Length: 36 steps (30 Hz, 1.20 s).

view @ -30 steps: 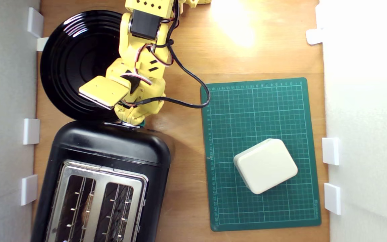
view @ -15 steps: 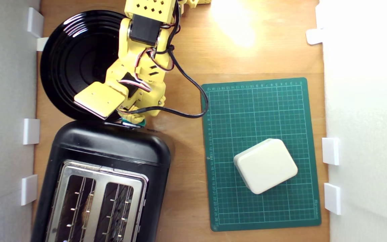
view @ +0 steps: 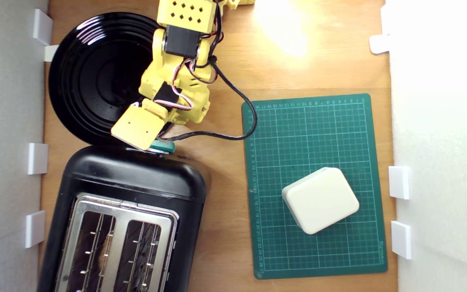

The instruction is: Start toaster

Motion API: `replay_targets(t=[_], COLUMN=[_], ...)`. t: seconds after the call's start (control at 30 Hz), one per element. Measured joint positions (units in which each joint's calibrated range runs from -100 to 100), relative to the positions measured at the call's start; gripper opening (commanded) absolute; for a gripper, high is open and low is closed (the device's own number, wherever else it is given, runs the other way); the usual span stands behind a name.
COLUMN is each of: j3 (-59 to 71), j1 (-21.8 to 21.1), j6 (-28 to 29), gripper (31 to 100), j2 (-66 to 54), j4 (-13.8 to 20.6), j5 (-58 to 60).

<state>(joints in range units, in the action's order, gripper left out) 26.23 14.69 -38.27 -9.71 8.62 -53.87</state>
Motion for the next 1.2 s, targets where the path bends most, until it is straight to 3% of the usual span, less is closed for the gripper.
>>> replay_targets(t=[0.5, 0.73, 1.07, 1.2], j3=[0.46, 10.19, 35.31, 46.52], j1=[-1.08, -0.99, -2.62, -4.07], j6=[0.16, 3.99, 6.84, 6.84], gripper=[31.3, 31.3, 31.3, 31.3], j2=[-27.01, -42.93, -67.11, -74.61], j4=[-0.1, -1.25, -11.36, -12.71], j5=[0.0, 0.0, -0.09, -0.09])
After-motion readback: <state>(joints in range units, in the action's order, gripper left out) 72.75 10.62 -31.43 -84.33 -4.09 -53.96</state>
